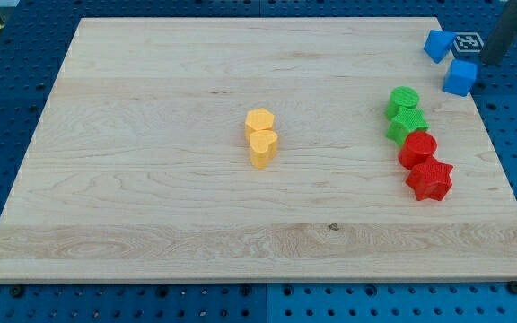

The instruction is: Place blue cube above green circle

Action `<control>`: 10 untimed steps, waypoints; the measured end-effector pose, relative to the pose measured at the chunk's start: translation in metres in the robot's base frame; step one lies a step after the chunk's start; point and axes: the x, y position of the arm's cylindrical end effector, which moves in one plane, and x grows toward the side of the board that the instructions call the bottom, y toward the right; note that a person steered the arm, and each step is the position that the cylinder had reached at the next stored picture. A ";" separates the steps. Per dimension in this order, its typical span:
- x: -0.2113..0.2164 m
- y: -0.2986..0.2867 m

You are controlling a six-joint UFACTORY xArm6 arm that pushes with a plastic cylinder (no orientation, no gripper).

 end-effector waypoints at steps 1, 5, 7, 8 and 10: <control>0.015 -0.013; 0.063 -0.002; 0.063 -0.003; 0.062 -0.003; 0.061 -0.013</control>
